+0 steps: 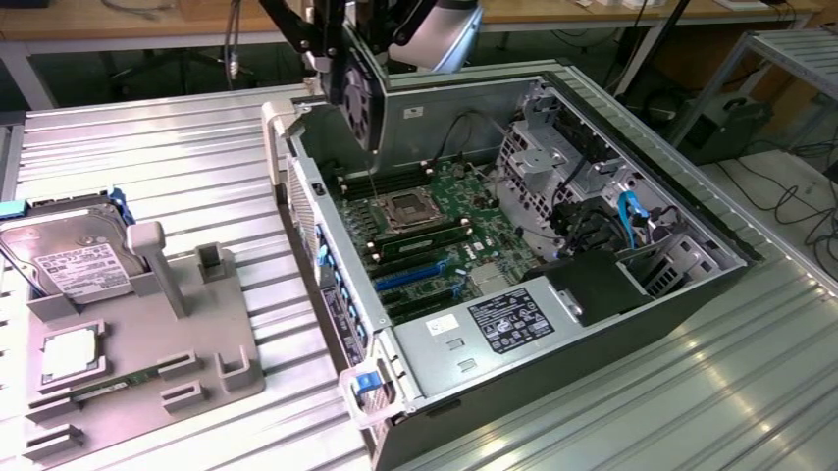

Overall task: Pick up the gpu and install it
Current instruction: 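Pick up the gpu and move the gpu toward the slot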

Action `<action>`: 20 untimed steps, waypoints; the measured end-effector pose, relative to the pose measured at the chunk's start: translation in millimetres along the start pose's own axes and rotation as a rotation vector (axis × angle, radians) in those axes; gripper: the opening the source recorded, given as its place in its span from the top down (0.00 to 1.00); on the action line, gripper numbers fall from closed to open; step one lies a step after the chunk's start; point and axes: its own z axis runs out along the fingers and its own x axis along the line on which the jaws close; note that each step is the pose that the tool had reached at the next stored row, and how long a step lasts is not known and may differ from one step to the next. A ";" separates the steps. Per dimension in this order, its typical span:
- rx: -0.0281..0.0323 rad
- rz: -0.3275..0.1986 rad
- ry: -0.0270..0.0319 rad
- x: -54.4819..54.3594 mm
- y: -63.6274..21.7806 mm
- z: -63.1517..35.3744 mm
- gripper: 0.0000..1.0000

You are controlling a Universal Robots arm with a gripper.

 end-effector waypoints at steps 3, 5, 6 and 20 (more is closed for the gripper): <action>0.0001 -0.001 -0.0001 -5.3 0.0 1.6 0.72; 0.0000 -0.001 -0.0001 -7.7 0.0 2.3 0.72; 0.0000 -0.001 -0.0001 -8.9 0.0 2.5 0.72; 0.0000 -0.001 -0.0001 -32.2 0.0 5.3 0.72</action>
